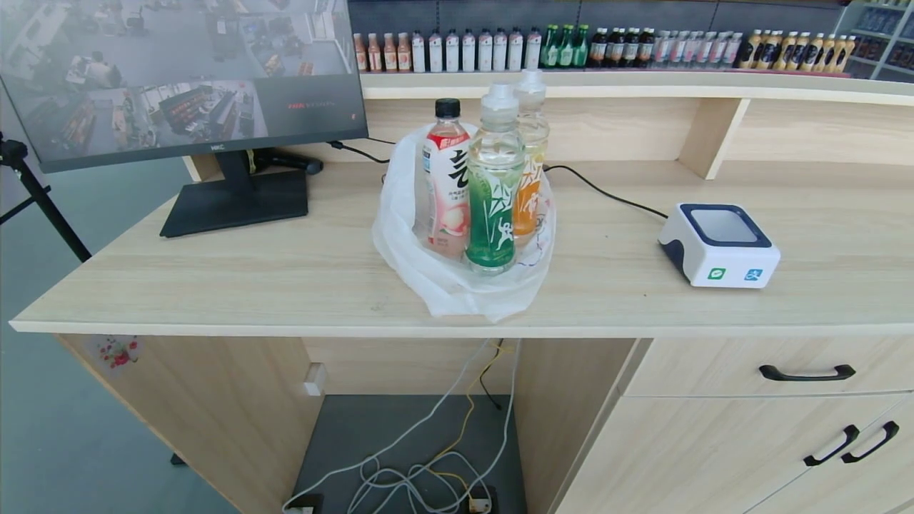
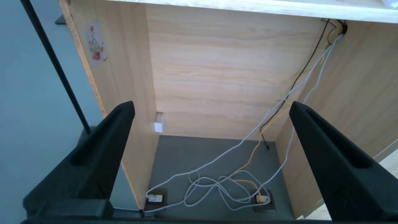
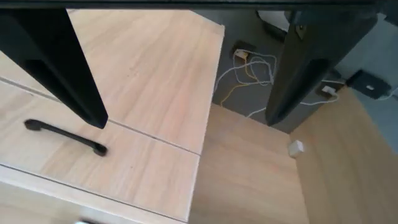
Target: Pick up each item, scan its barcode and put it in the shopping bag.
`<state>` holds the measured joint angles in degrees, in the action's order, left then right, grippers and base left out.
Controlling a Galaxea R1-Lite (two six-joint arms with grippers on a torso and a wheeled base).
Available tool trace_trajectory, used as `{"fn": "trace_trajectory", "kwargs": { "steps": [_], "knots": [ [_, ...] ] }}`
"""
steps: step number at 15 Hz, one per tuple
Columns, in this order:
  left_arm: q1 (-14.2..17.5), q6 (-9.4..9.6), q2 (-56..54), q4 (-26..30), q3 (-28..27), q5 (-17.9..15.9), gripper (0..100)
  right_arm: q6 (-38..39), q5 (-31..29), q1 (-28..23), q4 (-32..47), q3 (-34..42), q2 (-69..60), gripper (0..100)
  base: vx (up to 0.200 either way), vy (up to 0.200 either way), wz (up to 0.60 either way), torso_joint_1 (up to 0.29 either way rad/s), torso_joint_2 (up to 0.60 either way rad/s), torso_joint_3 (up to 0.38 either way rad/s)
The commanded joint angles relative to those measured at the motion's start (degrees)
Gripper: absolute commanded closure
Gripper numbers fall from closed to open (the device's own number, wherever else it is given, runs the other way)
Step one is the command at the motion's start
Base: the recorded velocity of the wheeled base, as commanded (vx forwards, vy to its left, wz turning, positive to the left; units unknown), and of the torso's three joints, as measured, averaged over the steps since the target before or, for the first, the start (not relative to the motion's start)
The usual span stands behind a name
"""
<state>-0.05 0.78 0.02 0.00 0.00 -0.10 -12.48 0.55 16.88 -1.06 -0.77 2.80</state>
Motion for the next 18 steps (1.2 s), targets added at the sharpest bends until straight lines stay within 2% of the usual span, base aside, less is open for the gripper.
{"fn": "trace_trajectory", "kwargs": {
  "steps": [1, 6, 8, 9, 13, 18],
  "knots": [
    [-0.04, 0.01, -0.02, 0.00, 0.00, 0.01, 0, 0.35, -0.20, -9.59, -0.26, -0.02, 2.65, 0, 0.000, 0.000, 0.00, 0.000, 0.00, 0.000],
    [-0.04, 0.01, -0.02, 0.00, 0.00, 0.01, 0, 6.07, -3.45, -12.05, 0.18, -0.20, 2.73, 0, 0.000, 0.000, 0.00, 0.000, 0.00, 0.000],
    [-0.04, -0.08, -0.02, 0.00, 0.00, 0.01, 0, 7.21, -2.39, -19.52, 0.71, -0.29, 3.00, 0, 0.000, 0.000, 0.00, 0.000, 0.00, 0.000],
    [-0.04, -0.08, -0.02, 0.00, 0.00, 0.01, 0, 7.30, -0.11, -20.49, 1.06, -0.29, 2.12, 0, 0.000, 0.000, 0.00, 0.000, 0.00, 0.000],
    [-0.04, -0.16, -0.02, 0.00, 0.00, 0.01, 0, 8.26, 0.95, -15.21, 0.88, 0.68, 0.10, 0, 0.000, 0.000, 0.00, 0.000, 0.00, 0.000],
    [-0.04, -0.16, -0.02, 0.00, 0.00, 0.01, 0, 11.25, 0.95, -15.65, 0.97, 0.68, -0.61, 0, 0.000, 0.000, 0.00, 0.000, 0.00, 0.000]
  ]
}}
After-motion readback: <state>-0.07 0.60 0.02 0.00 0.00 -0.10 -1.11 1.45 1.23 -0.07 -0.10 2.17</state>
